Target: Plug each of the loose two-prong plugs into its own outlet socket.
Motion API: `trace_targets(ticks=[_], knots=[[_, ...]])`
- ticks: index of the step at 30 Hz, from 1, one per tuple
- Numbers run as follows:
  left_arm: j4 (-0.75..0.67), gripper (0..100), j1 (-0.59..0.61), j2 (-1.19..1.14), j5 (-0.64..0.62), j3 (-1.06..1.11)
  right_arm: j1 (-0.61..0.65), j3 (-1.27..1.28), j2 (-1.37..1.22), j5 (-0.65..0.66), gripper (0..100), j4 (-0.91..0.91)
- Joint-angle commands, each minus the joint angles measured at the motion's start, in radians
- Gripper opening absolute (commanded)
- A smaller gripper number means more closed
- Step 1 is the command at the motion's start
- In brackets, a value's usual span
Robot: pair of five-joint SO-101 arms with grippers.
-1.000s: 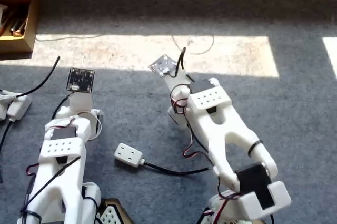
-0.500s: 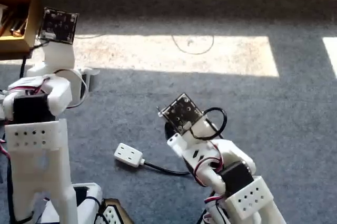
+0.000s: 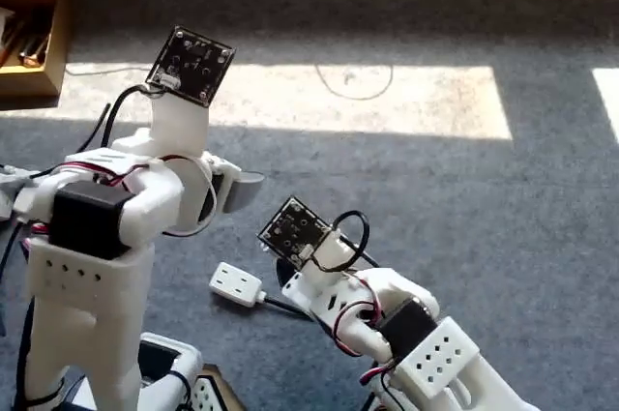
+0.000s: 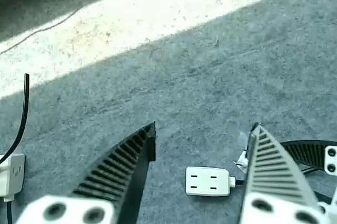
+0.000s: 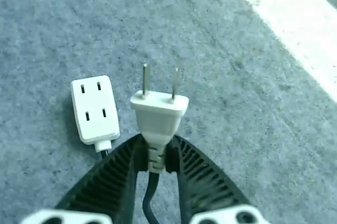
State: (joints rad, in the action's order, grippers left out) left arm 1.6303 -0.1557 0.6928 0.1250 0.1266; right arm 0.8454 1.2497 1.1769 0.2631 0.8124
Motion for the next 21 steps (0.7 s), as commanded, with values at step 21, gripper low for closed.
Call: trace_targets(ticks=[21], knots=[[-0.431,34,0.110,0.005,0.130,0.562,0.022,-0.366,-0.185,-0.012,0.7,0.124]])
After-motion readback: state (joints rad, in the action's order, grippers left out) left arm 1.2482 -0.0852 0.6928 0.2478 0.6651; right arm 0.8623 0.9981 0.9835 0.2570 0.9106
